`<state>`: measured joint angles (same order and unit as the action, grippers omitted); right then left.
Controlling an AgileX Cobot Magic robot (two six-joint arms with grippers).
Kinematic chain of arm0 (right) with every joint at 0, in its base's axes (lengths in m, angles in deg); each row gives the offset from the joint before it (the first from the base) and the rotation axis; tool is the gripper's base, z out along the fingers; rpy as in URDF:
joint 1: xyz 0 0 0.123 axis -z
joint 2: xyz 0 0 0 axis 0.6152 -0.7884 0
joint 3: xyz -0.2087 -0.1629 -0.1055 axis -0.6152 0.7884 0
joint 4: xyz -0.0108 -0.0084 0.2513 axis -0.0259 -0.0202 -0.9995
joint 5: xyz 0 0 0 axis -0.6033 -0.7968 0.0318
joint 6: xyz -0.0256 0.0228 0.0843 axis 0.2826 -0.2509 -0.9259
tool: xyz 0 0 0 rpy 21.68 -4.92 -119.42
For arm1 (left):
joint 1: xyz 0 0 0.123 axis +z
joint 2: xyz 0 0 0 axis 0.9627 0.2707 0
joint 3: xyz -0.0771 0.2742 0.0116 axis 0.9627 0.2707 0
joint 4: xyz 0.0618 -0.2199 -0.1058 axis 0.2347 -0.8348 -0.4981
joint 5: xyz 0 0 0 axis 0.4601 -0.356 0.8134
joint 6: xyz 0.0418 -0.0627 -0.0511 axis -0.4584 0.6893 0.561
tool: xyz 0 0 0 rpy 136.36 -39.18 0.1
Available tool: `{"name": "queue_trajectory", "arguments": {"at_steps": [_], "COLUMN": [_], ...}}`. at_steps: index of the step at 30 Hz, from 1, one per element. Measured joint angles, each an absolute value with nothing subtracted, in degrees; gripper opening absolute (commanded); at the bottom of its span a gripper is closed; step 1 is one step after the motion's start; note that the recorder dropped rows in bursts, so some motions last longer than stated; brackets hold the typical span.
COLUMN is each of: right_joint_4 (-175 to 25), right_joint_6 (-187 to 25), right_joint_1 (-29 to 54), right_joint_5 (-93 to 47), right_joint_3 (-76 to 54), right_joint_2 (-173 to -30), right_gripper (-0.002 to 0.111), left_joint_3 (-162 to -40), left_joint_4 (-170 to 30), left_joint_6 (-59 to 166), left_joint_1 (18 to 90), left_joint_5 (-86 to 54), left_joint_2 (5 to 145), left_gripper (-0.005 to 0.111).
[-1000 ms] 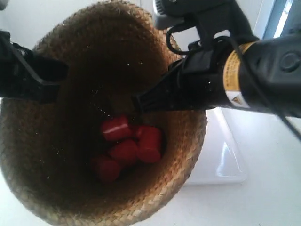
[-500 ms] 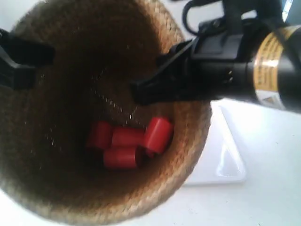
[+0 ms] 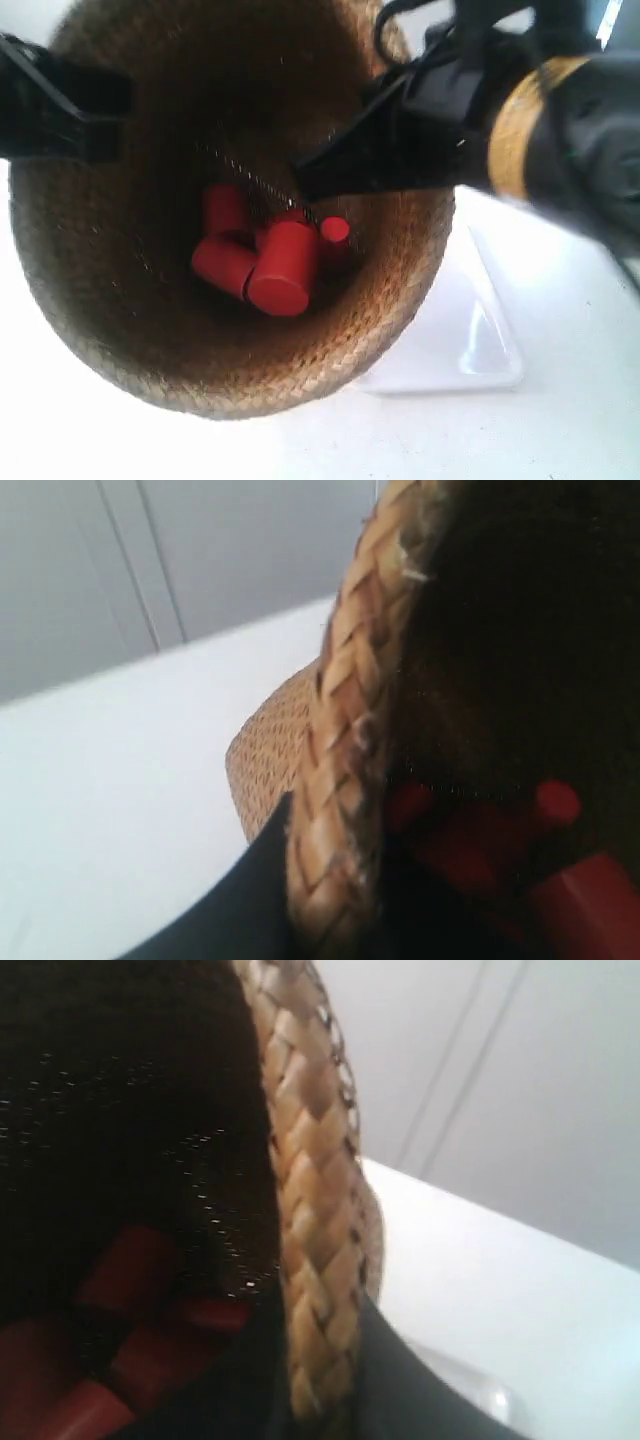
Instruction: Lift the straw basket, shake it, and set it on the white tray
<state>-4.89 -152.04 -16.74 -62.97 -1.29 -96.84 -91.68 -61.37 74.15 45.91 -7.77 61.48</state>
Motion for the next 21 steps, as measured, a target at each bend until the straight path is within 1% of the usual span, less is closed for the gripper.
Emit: {"name": "queue_trajectory", "arguments": {"at_steps": [3, 5, 8, 11, 14, 17, 19, 20, 21], "right_joint_4": [-11.9, -15.2, -11.3, -6.2, -16.0, -22.6, -17.5, -13.4, -9.8], "right_joint_6": [-148.5, -147.9, -149.8, -152.5, -147.5, -143.1, -144.7, -147.3, -149.7], "right_joint_1": [-17.7, -19.5, -20.4, -17.6, -17.4, -19.7, -19.4, -18.3, -15.5], "right_joint_5": [-64.1, -62.5, -59.5, -61.4, -64.3, -61.1, -57.7, -57.4, -58.6], "right_joint_3": [-1.7, -2.2, -2.1, -0.9, -1.3, -1.8, -1.4, -1.1, -1.1], "right_joint_2": [-98.1, -95.0, -92.1, -96.1, -99.4, -95.6, -94.5, -95.0, -97.6], "right_gripper": [0.0, 0.0, 0.0, 0.0, 0.0, 0.0, 0.0, 0.0, 0.0], "left_joint_3": [-92.5, -93.5, -94.4, -93.7, -93.5, -93.5, -93.3, -93.0, -92.8], "left_joint_4": [-62.8, -63.1, -60.9, -58.3, -59.9, -60.2, -57.8, -56.7, -55.4], "left_joint_6": [75.4, 75.0, 74.7, 75.5, 76.3, 75.2, 75.5, 76.1, 77.9], "left_joint_1": [45.3, 43.6, 42.6, 44.1, 44.0, 41.8, 41.7, 42.3, 43.8], "left_joint_5": [-1.2, 1.6, -0.2, -3.3, 1.8, 4.3, 1.8, 0.0, -1.8], "left_joint_2": [62.8, 60.2, 57.0, 59.4, 61.9, 58.3, 56.7, 56.8, 59.3], "left_gripper": [0.0, 0.0, 0.0, 0.0, 0.0, 0.0, 0.0, 0.0, 0.0]}}
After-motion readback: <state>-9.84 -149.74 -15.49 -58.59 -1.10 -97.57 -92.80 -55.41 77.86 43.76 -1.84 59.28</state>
